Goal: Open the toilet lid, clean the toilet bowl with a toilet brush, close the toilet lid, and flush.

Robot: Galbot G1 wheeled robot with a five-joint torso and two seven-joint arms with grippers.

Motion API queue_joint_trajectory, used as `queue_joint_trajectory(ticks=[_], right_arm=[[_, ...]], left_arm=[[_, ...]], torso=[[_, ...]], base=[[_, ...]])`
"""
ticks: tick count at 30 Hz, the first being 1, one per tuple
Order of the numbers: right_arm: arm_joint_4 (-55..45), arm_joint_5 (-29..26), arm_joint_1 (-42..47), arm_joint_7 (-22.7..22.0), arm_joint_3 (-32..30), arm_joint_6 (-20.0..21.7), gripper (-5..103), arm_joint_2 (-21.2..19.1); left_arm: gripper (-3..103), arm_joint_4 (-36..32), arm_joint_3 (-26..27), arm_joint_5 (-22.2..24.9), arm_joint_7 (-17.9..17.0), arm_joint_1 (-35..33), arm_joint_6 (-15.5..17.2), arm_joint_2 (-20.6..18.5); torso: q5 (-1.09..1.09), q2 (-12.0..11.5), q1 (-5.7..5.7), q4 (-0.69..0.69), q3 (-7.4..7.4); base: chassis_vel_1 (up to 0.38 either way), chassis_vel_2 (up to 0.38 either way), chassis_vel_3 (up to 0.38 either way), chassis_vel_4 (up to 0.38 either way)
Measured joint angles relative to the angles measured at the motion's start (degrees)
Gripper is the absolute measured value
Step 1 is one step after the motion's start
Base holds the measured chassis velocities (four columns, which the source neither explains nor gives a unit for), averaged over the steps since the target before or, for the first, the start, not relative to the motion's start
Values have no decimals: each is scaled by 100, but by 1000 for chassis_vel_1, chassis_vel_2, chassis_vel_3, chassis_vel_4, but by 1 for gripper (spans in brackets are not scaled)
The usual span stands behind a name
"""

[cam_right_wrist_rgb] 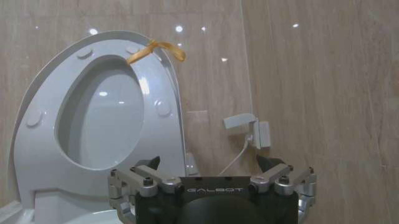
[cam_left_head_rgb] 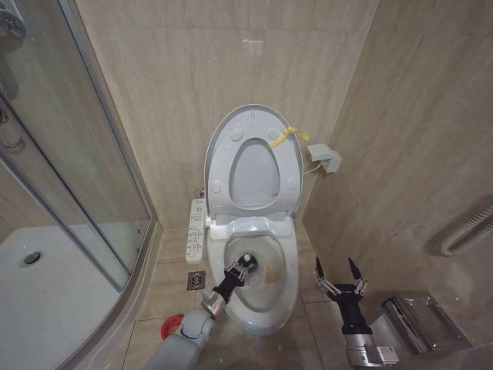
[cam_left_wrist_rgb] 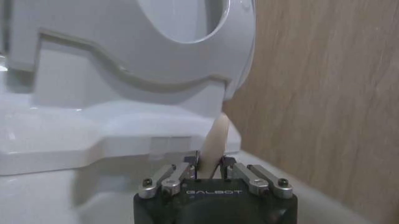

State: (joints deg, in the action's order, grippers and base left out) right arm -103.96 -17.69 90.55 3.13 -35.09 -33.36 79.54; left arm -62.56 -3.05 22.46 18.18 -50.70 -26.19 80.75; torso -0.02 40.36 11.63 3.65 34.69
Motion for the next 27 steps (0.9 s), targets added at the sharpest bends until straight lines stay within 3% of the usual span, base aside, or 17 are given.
queue_joint_trajectory(ticks=[7, 14, 24, 27], right_arm=[[12, 9, 7, 0, -11, 0, 100, -2], [14, 6, 17, -6, -57, -3, 100, -40], [60, -3, 13, -7, -51, -38, 100, -38], [64, -3, 12, -6, -46, -43, 100, -39]], left_arm=[[24, -662, -167, 333, -2, 90, 19, 220], [23, -1059, -327, 710, 314, 27, -38, 338], [22, 117, -220, 364, 473, -30, -360, 401], [26, 129, -180, 370, 483, -23, -366, 364]], torso=[[3, 0, 0, 6, 0], [2, 0, 0, 2, 0], [2, 1, 0, 1, 0], [2, 1, 0, 2, -1]], base=[[0, 0, 0, 0], [0, 0, 0, 0], [0, 0, 0, 0], [0, 0, 0, 0]])
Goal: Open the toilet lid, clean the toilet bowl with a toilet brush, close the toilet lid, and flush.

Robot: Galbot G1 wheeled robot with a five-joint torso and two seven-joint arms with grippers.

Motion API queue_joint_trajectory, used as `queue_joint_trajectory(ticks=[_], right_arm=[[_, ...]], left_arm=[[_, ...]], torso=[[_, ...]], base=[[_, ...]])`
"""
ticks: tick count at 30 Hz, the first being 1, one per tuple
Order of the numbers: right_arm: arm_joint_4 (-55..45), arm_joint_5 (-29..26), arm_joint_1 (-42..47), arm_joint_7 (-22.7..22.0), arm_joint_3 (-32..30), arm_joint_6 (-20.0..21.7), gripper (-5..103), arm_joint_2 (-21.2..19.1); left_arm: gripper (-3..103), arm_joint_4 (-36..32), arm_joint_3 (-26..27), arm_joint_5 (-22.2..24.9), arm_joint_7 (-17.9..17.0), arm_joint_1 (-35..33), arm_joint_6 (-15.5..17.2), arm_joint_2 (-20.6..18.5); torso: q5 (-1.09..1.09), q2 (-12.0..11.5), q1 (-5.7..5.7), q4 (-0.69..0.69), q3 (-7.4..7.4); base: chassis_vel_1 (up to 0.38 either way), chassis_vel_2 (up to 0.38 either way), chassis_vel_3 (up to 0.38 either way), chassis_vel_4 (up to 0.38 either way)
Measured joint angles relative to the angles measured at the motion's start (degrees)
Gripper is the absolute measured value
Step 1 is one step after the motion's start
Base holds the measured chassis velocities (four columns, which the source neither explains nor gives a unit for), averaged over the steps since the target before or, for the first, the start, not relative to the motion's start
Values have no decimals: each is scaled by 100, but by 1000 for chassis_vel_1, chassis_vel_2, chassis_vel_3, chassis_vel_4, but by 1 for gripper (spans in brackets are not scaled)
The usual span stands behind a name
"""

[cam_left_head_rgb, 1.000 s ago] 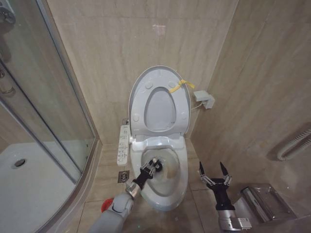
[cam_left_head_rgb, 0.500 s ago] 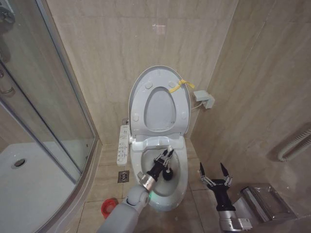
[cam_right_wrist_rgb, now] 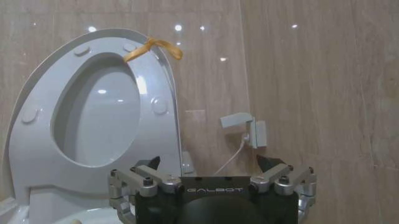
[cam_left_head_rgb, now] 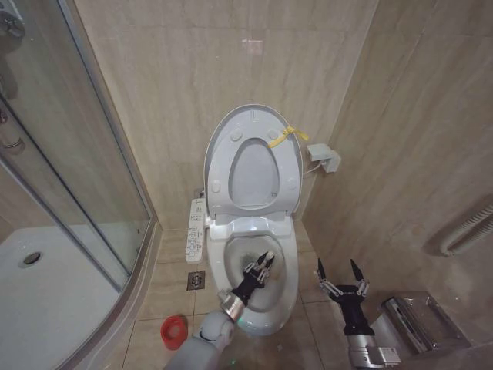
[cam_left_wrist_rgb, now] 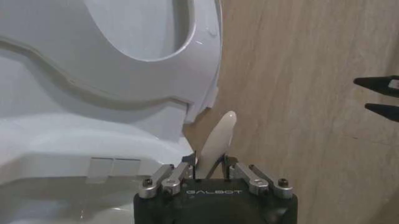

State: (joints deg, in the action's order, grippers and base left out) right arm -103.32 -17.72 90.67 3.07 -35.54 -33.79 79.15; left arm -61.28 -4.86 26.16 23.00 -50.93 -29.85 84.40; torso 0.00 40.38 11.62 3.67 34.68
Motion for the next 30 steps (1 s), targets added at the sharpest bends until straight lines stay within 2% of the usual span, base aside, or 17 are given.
queue_joint_trajectory(ticks=[7, 9, 12, 13, 14, 18, 21, 23, 26, 30], right_arm=[[-18, 7, 32, 8, 23, -12, 100, 9], [-44, 14, 69, 12, 20, -16, 100, 5], [-72, 16, 100, 13, 6, -19, 100, -5], [-83, 16, 120, 14, -5, -23, 100, -12], [-96, 17, 136, 14, -12, -25, 100, -16], [-106, 15, 179, 14, -38, -45, 100, -32], [-106, 14, 188, 14, -46, -55, 100, -40], [-106, 12, 186, 12, -50, -58, 100, -53], [-101, 7, 170, 11, -48, -58, 100, -62], [-93, 8, 137, 12, -3, -58, 100, -54]], left_arm=[[26, -391, -45, 327, 69, 82, -37, 136], [26, -471, -8, 380, 136, 198, -67, 355], [26, -428, 90, 396, 168, 334, -83, 562], [22, -380, 135, 403, 196, 402, -93, 667], [22, -335, 153, 403, 227, 443, -103, 733], [22, -94, 168, 372, 314, 500, -163, 791], [20, 125, 145, 291, 388, 492, -244, 780], [20, 208, 70, 198, 460, 368, -335, 632], [20, 38, 27, 173, 462, 217, -337, 487], [20, -529, 4, 122, 390, -162, -266, 40]], torso=[[0, -1, 1, 1, 2], [0, -1, 0, 3, 1], [1, -1, 1, 2, 1], [0, -2, 1, 3, 1], [0, -2, 1, 2, 2], [0, -2, 1, 0, 1], [0, -1, 1, -1, 1], [0, -1, 1, 0, 0], [2, -1, 0, 0, -1], [3, 1, 0, 1, -2]], base=[[0, 0, 0, 0], [0, 0, 0, 0], [0, 0, 0, 0], [0, 0, 0, 0], [0, 0, 0, 0], [0, 0, 0, 0], [0, 0, 0, 0], [0, 0, 0, 0], [0, 0, 0, 0], [0, 0, 0, 0]])
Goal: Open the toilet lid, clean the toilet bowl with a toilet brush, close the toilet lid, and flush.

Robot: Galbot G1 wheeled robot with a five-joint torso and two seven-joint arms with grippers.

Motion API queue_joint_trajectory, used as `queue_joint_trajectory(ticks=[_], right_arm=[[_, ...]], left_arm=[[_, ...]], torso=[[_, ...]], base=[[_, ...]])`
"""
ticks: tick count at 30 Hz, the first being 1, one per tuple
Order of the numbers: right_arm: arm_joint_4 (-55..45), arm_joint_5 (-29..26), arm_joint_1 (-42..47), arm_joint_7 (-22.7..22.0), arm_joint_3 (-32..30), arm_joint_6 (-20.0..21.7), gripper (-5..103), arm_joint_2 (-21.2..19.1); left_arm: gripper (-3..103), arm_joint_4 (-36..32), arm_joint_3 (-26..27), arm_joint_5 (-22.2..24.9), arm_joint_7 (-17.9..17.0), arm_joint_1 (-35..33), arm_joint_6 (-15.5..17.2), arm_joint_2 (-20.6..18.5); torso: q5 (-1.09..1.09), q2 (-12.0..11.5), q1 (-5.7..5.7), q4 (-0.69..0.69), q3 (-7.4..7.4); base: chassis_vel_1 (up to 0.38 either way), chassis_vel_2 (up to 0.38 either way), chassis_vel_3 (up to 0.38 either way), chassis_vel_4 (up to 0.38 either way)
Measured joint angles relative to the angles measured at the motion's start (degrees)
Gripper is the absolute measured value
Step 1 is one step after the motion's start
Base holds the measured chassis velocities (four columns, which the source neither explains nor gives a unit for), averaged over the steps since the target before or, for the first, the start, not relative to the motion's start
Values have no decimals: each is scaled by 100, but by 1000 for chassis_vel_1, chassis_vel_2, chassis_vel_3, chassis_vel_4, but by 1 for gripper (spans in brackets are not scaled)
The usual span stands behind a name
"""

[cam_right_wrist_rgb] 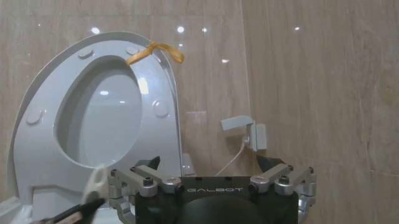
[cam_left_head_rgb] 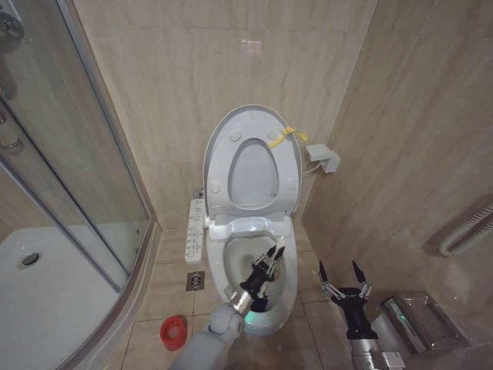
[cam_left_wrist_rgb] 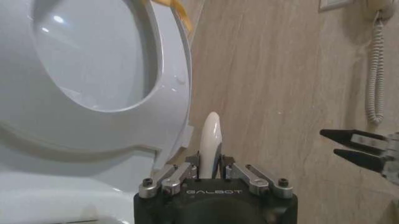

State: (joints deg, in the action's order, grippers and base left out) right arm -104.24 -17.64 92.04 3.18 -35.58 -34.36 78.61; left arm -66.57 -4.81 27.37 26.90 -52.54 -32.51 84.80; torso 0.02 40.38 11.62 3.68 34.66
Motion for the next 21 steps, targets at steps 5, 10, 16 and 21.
queue_joint_trajectory(ticks=[5, 10, 16, 21], right_arm=[[-24, 3, 15, 5, 30, 0, 100, -2], [-46, 5, 36, 8, 37, 0, 100, -26], [-4, 34, 2, 17, 89, 0, 100, -7], [-6, 53, 2, 25, 111, 0, 100, -7]], left_arm=[[19, -255, 154, -103, -80, -354, 103, -431], [19, -315, 300, -143, -120, -592, 97, -698], [19, -384, 443, -138, -123, -782, 53, -811], [19, -526, 460, -150, -124, -843, 56, -763]], torso=[[-5, -2, 1, -2, 3], [-2, -2, 1, -4, 3], [-3, -3, 1, -1, 3], [-2, -2, 1, 0, 3]], base=[[0, 0, 0, 0], [0, 0, 0, 0], [0, 0, 0, 0], [0, 0, 0, 0]])
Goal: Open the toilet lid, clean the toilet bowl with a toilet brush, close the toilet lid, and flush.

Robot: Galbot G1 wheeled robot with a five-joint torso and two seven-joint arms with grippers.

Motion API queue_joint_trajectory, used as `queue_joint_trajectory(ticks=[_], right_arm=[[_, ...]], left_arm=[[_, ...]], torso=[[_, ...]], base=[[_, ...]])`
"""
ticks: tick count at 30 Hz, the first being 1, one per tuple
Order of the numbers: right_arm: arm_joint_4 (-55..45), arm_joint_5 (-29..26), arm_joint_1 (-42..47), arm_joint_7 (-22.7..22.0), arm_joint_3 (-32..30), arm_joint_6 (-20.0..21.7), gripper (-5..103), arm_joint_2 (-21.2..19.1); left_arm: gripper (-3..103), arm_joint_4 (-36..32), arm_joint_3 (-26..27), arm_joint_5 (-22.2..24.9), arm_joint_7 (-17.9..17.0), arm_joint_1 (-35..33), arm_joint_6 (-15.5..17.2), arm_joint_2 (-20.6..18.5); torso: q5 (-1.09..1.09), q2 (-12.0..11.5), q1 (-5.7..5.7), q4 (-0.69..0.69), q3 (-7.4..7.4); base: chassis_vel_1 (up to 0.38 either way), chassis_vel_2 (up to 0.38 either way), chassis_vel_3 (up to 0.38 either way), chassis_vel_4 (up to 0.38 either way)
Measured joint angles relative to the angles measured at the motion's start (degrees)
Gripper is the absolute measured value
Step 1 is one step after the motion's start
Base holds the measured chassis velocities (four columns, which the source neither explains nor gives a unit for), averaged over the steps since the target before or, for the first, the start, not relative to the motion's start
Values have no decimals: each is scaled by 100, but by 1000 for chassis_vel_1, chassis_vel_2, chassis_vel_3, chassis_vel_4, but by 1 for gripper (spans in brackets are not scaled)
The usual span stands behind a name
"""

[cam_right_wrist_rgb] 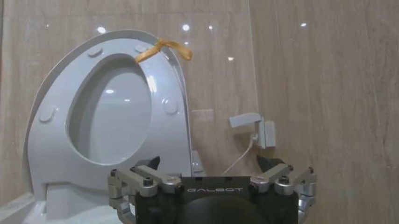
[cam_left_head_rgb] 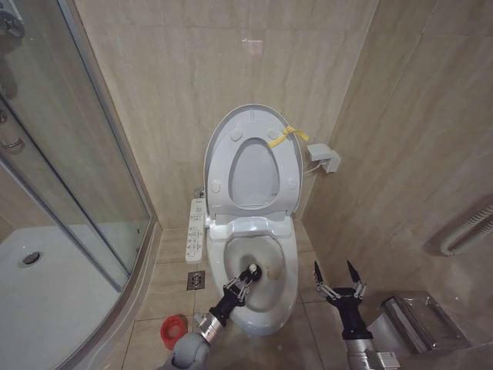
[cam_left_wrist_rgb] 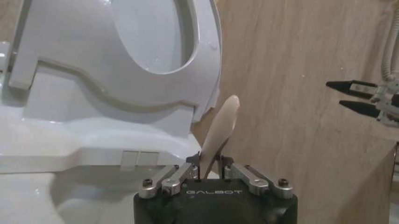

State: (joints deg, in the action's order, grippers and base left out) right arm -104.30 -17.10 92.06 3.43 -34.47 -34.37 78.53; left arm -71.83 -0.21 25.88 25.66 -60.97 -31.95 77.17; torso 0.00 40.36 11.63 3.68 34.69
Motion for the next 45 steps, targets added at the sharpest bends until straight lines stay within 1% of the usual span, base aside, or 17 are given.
queue_joint_trajectory(ticks=[10, 19, 29, 38, 42, 43, 45], right_arm=[[-36, -34, 69, 0, -47, -35, 100, -94], [21, -37, 28, 13, -9, -47, 100, -71], [91, -28, -20, 25, 9, -51, 100, -49], [146, -28, -35, 25, -2, -59, 100, -47], [170, -30, -58, 24, -10, -60, 100, -57], [178, -30, -68, 23, -11, -60, 100, -58], [201, -30, -91, 23, -9, -60, 100, -58]], left_arm=[[19, -14, 88, -117, -20, -69, 0, 70], [19, 22, 213, -159, -91, -112, 1, 92], [18, 222, 241, -159, -125, 53, 2, 130], [18, 589, 221, -156, -132, 322, 1, 265], [18, 617, 183, -155, -131, 364, 20, 282], [28, 619, 183, -153, -132, 376, 25, 282], [28, 621, 182, -151, -132, 385, 27, 278]], torso=[[0, 0, 0, 0, 0], [0, 0, 0, -1, 0], [0, 0, 0, -1, 0], [0, 0, -1, -1, 0], [1, 0, -1, 0, 0], [0, 0, -1, 0, 0], [0, 0, -1, 0, 0]], base=[[0, 0, 0, 0], [0, 0, 0, 0], [0, 0, 0, 0], [0, 0, 0, 0], [0, 0, 0, 0], [0, 0, 0, 0], [0, 0, 0, 0]])
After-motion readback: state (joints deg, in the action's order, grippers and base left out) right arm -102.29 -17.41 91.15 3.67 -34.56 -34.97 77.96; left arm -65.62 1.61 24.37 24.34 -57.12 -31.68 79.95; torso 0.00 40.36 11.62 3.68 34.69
